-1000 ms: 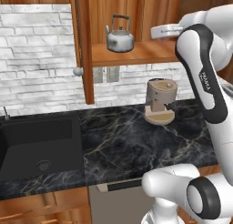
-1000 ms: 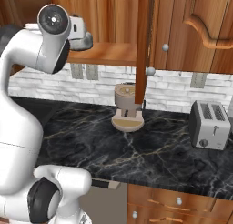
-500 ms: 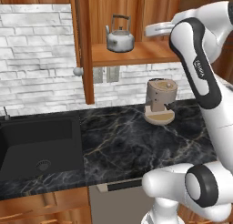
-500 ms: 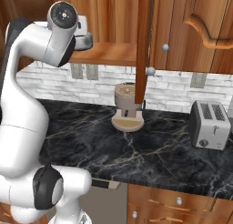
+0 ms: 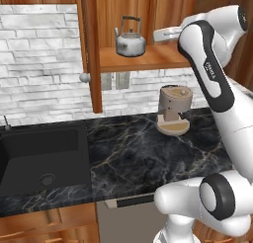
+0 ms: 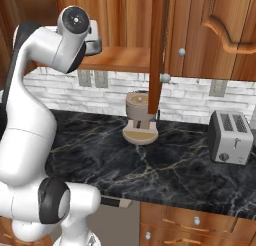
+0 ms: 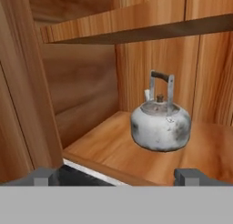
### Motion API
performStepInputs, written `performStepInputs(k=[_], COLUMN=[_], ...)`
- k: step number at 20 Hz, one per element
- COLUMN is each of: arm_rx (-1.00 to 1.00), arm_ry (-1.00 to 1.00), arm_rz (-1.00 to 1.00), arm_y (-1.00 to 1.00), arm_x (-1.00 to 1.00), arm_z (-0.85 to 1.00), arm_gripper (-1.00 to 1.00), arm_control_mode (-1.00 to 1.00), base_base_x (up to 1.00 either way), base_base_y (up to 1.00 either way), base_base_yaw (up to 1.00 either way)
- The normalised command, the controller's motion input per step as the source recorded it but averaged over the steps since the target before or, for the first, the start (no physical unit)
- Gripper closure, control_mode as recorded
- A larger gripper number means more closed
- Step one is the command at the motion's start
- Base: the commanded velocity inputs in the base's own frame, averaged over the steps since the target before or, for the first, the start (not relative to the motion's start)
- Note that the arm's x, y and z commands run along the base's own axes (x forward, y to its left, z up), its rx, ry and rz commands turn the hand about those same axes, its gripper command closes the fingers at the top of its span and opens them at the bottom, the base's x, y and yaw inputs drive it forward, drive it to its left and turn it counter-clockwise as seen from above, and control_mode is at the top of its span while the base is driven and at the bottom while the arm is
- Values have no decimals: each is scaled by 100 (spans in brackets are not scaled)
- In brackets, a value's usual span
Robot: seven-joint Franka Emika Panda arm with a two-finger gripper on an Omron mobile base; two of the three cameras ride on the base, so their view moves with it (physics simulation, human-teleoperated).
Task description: Open the cabinet, pick the kettle from the cabinet, and place it in the sink.
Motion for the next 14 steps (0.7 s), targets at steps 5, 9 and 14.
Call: performStepInputs(k=[5, 9, 14], arm_rx=[0, 0, 0], arm_ry=[0, 0, 0], arm_rz=[0, 0, 0], arm_y=[0, 0, 2], arm_x=[35, 33, 29], arm_z=[2, 7, 0], arm_gripper=[-100, -100, -100], arm_control_mode=[-100, -100, -100], base_base_x=[0, 0, 0], base_base_y=[0, 0, 0], base_base_yaw=[0, 0, 0])
